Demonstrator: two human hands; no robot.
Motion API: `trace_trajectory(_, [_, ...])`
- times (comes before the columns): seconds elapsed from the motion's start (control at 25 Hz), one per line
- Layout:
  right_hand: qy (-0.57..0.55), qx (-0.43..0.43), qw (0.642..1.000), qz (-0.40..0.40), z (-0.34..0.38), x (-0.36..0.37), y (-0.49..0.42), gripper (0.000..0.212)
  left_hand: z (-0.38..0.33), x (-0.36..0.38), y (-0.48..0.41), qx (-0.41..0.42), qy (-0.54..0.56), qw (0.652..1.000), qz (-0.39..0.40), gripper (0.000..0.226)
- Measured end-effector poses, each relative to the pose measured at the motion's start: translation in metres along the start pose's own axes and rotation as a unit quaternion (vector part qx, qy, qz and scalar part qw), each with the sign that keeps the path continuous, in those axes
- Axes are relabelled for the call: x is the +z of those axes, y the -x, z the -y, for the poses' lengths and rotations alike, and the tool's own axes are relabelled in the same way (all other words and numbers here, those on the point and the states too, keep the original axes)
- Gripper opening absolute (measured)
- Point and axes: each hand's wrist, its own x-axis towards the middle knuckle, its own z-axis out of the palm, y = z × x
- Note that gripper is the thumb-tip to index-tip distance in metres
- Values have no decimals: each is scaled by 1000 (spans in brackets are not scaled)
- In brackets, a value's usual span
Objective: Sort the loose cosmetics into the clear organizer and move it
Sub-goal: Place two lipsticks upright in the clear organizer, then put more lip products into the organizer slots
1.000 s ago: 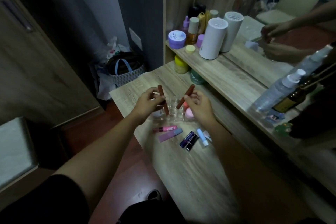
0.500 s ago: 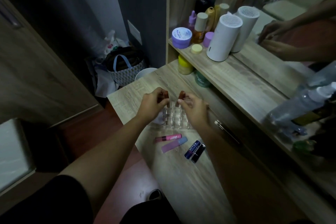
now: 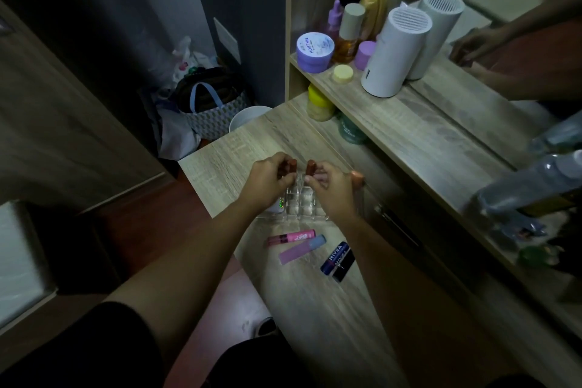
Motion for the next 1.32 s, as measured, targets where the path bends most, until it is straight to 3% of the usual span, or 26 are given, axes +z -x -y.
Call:
trace_trajectory(0.4, [8,11,1000,21,3,-9,3,39,-4,-4,0,11,-8,1000,26,27])
trace_trajectory(0.72, [3,-50,999,-11,13,-29,28,43,-21,-17,22,-30,22,999,0,48])
trace_trajectory(1.04, [-3,-31,999,-19,-10,-48,77,35,-23,-5,78,-42,5,999,-12,36])
trace_trajectory(1.2, [118,-32,992,-45,-35,-56,91,28,-21,13,104,-11,-50,998,48,26])
trace_trajectory(1.32, [268,-38,962,-34,-60,-70,95,29,-16,30,122,27,-136,984,113,31])
